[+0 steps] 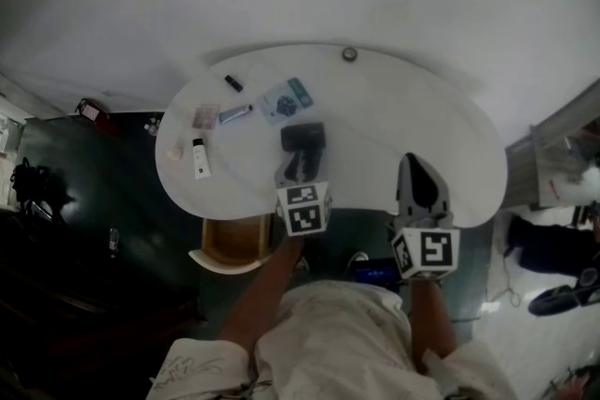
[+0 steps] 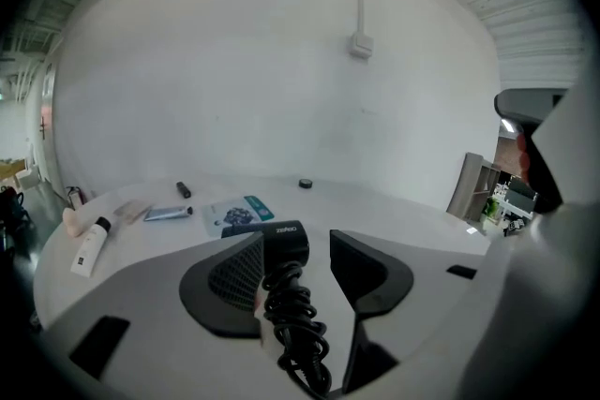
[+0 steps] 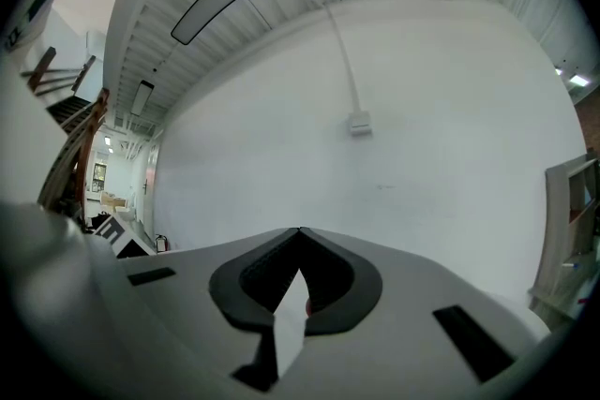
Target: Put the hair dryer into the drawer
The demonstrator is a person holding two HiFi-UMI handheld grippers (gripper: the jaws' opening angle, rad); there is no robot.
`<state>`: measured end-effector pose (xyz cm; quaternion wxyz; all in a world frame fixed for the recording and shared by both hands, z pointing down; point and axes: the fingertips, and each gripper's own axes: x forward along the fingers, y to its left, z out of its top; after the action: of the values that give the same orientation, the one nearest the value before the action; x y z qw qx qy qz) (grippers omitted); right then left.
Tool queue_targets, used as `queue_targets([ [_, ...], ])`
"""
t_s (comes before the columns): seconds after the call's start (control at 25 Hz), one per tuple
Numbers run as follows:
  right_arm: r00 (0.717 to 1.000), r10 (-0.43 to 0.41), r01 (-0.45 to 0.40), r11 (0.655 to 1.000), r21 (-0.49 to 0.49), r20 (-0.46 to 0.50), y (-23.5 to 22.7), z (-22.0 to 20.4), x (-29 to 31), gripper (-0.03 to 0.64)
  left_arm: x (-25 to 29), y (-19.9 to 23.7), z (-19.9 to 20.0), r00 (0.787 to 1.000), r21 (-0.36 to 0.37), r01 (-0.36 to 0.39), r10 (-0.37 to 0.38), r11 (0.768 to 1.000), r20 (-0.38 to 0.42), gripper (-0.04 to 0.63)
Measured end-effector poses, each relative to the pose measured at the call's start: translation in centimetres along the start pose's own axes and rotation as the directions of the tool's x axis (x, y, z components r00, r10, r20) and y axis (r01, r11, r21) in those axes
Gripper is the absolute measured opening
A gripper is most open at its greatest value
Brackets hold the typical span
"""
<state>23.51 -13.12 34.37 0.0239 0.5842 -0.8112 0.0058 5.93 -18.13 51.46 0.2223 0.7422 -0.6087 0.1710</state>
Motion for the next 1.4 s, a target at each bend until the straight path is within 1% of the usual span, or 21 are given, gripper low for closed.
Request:
queue_targets([
  [0.24,1.0,-0.005,0.005,1.0,0.006,-0.013,-0.4,-0.5,-0.2,0.003,2.1,0.0,-2.7,0.994,-0.041,0.018,-0.022,0.999,-0.103,0.261],
  [0.44,1.0,-0.01,0.01,1.0,0.008,-0.024,-0.8,-0.8,-0.4,0.003,4.0,0.4,-4.6,0.981,-0.058,0.003,-0.014,0.998,-0.194,0.311],
  [0.48,1.0,-0.011,0.011,1.0,0.008,-0.028,-0.8,-1.0,-0.4,0.003,4.3,0.6,-4.6,0.979,-0.056,-0.003,-0.009,0.998,-0.205,0.318],
  [0.56,0.999,-0.014,0.015,1.0,0.008,-0.037,-1.0,-1.2,-0.5,0.003,4.9,1.0,-4.3,0.98,-0.042,-0.015,0.006,0.999,-0.201,0.333],
  [0.64,0.999,-0.017,0.017,1.0,0.006,-0.041,-1.2,-1.2,-0.6,0.003,5.5,1.2,-4.4,0.977,-0.045,-0.02,0.01,0.999,-0.213,0.337],
  [0.8,0.999,-0.021,0.021,1.0,0.002,-0.049,-1.4,-1.5,-0.9,0.003,6.4,1.4,-5.6,0.96,-0.066,-0.027,0.008,0.997,-0.278,0.337],
  [0.92,0.998,-0.017,0.018,1.0,0.001,-0.058,-1.3,-1.9,-0.8,0.003,7.1,1.7,-6.2,0.944,-0.044,-0.036,0.019,0.998,-0.329,0.337],
  [1.0,0.998,-0.014,0.014,1.0,0.001,-0.068,-1.1,-2.2,-0.8,0.003,7.8,1.8,-6.3,0.939,-0.031,-0.036,0.023,0.999,-0.344,0.337],
  [1.08,0.997,-0.008,0.008,1.0,0.0,-0.075,-1.0,-2.4,-0.9,0.003,8.4,1.7,-6.6,0.932,-0.034,-0.025,0.011,0.999,-0.361,0.337],
  [1.16,0.997,-0.006,0.006,1.0,-0.003,-0.078,-1.0,-2.4,-1.0,0.003,8.7,1.6,-7.3,0.916,-0.041,-0.023,0.004,0.999,-0.402,0.337],
  [1.2,0.997,-0.007,0.007,1.0,-0.004,-0.079,-1.1,-2.5,-1.1,0.003,8.7,1.6,-7.6,0.909,-0.041,-0.026,0.007,0.999,-0.416,0.337],
  [1.32,0.997,-0.015,0.015,1.0,0.0,-0.079,-1.5,-2.5,-1.2,0.003,9.1,1.6,-7.6,0.905,-0.034,-0.04,0.022,0.999,-0.425,0.336],
  [1.4,0.997,-0.016,0.016,1.0,0.001,-0.082,-1.5,-2.6,-1.3,0.003,8.9,1.5,-8.1,0.891,-0.039,-0.055,0.032,0.998,-0.452,0.318],
])
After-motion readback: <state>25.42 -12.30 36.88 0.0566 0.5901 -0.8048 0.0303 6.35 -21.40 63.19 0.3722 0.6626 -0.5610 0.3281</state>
